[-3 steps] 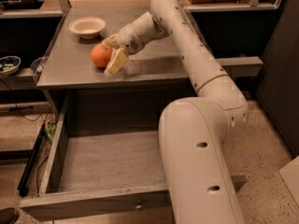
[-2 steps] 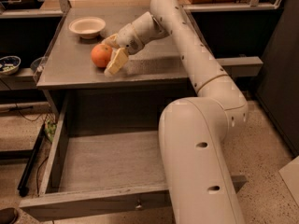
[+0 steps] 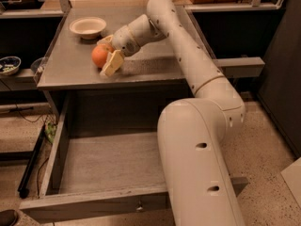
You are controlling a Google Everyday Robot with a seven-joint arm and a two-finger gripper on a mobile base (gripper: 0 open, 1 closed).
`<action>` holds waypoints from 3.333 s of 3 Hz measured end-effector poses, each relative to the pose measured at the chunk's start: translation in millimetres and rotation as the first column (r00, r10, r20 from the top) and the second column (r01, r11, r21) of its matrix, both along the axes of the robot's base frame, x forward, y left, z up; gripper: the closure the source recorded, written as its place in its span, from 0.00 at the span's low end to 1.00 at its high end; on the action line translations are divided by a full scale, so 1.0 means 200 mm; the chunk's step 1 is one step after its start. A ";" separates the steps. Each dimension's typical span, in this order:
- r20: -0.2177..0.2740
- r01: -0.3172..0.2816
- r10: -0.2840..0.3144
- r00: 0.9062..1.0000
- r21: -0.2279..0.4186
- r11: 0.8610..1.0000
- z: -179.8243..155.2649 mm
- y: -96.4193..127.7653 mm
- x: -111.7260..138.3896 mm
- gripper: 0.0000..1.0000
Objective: Place orange into top drawer
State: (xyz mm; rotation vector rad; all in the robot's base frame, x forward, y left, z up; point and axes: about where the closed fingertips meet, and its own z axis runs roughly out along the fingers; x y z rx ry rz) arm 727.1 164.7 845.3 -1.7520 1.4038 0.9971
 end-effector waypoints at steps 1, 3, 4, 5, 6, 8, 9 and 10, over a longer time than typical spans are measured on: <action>-0.014 0.004 -0.004 1.000 0.004 1.000 -0.03 -0.01 -0.01 0.00; -0.015 0.004 -0.004 1.000 0.005 1.000 -0.04 -0.01 -0.01 0.42; -0.015 0.004 -0.004 1.000 0.005 1.000 -0.04 -0.01 -0.01 0.65; -0.015 0.004 -0.004 1.000 0.005 1.000 -0.04 -0.01 -0.01 0.89; -0.015 0.004 -0.004 1.000 0.005 1.000 -0.04 -0.01 -0.01 1.00; -0.026 -0.009 0.009 1.000 0.012 1.000 0.06 -0.01 -0.05 1.00; -0.025 -0.018 0.018 1.000 0.023 1.000 0.15 -0.04 -0.09 1.00; -0.015 -0.027 0.028 1.000 0.029 0.999 0.25 -0.07 -0.14 1.00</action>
Offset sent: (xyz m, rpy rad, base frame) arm -0.0015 -0.0012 -0.0060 0.0041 0.0124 -0.0036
